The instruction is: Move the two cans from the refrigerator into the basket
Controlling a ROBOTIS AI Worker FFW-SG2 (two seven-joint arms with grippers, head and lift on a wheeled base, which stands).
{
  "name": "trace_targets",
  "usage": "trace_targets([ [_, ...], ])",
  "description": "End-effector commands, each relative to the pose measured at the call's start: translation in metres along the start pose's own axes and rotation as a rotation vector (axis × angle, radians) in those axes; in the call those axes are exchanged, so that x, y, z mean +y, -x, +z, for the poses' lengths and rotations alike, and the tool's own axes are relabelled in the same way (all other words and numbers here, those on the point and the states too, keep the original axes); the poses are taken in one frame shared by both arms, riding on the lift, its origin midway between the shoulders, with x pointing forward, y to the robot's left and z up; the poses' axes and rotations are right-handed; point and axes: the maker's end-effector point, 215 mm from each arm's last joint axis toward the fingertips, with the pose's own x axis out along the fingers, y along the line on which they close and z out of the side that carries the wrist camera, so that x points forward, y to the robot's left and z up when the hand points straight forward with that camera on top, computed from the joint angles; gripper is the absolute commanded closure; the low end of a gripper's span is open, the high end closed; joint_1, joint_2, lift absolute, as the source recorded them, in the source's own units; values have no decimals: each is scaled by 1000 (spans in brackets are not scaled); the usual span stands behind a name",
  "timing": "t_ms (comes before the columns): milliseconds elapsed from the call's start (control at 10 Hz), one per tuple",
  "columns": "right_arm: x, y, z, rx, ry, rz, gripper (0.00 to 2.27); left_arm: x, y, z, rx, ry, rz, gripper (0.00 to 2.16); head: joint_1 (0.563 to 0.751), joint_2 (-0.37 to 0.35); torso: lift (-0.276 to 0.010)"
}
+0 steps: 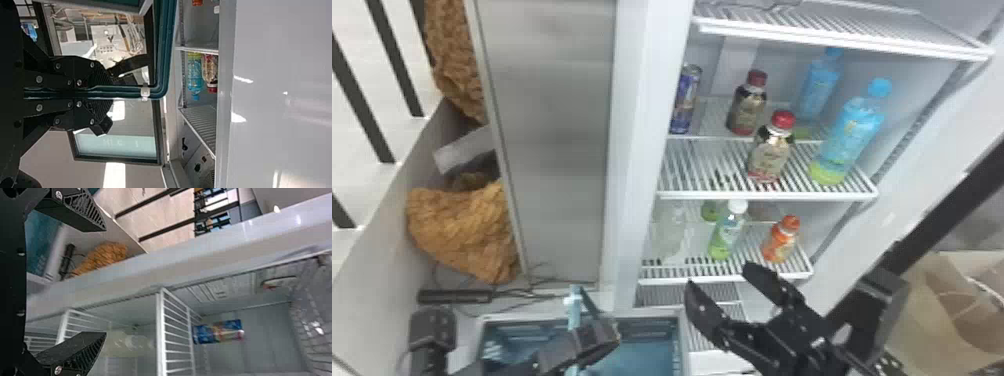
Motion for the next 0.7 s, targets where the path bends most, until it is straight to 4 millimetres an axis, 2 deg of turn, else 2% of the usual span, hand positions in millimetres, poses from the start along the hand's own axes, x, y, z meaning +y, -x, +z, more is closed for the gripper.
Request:
trace_targets([
  [0, -11, -12, 23, -62, 36, -20, 96, 0, 0, 0, 0, -1, 0, 1191, 695, -234, -31],
  [200, -30, -24, 51, -145, 60, -77, 96, 0, -1, 0, 2, 0, -1, 1191, 695, -242, -31],
  [600, -53, -41, 73, -219, 72, -148, 99, 0, 0, 0, 6, -2, 2, 1191, 695, -261, -31],
])
